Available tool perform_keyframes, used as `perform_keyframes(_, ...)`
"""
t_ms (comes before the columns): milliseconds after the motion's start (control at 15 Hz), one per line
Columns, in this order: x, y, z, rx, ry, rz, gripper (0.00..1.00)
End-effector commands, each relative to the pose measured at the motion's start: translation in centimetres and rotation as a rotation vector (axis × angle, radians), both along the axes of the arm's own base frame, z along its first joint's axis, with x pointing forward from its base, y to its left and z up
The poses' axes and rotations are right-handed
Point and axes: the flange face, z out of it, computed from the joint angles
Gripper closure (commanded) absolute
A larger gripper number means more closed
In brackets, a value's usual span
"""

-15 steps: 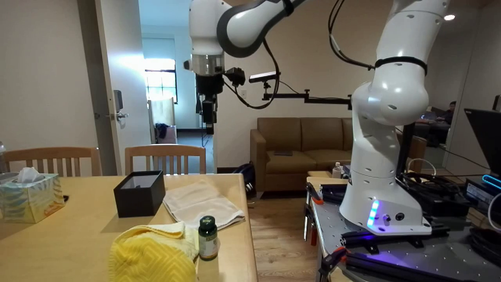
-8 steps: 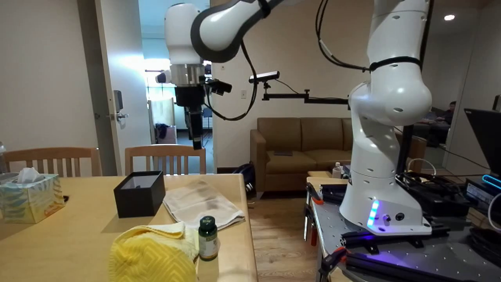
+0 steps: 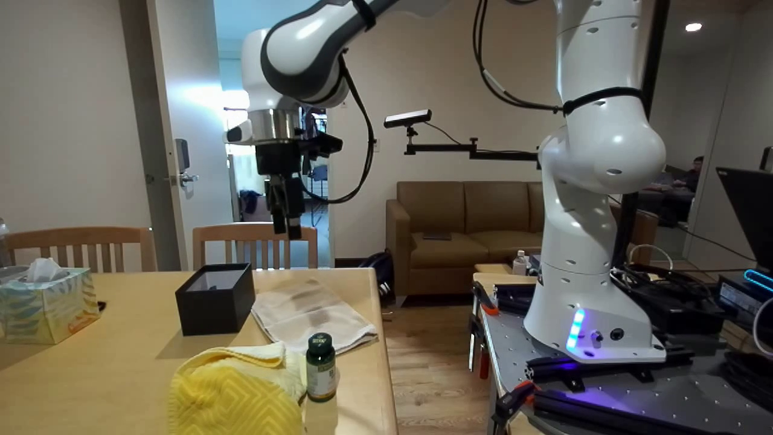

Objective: Pick up the yellow towel and place it in the black box.

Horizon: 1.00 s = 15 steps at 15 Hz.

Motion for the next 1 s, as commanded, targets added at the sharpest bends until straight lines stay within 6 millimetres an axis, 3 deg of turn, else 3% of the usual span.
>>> perform_keyframes(0, 0.4, 0.6, -0.4, 0.025, -0.002, 0.041, 0.0)
perform_keyframes(400, 3.4, 6.6, -6.0, 0.145, 0.023, 0.213, 0.0)
perform_keyframes(733, 5.2, 9.3, -10.9, 0.061, 0.089, 0.167, 0.0)
perform_keyframes(933, 5.6, 10.8, -12.5, -0.023, 0.134, 0.06, 0.0)
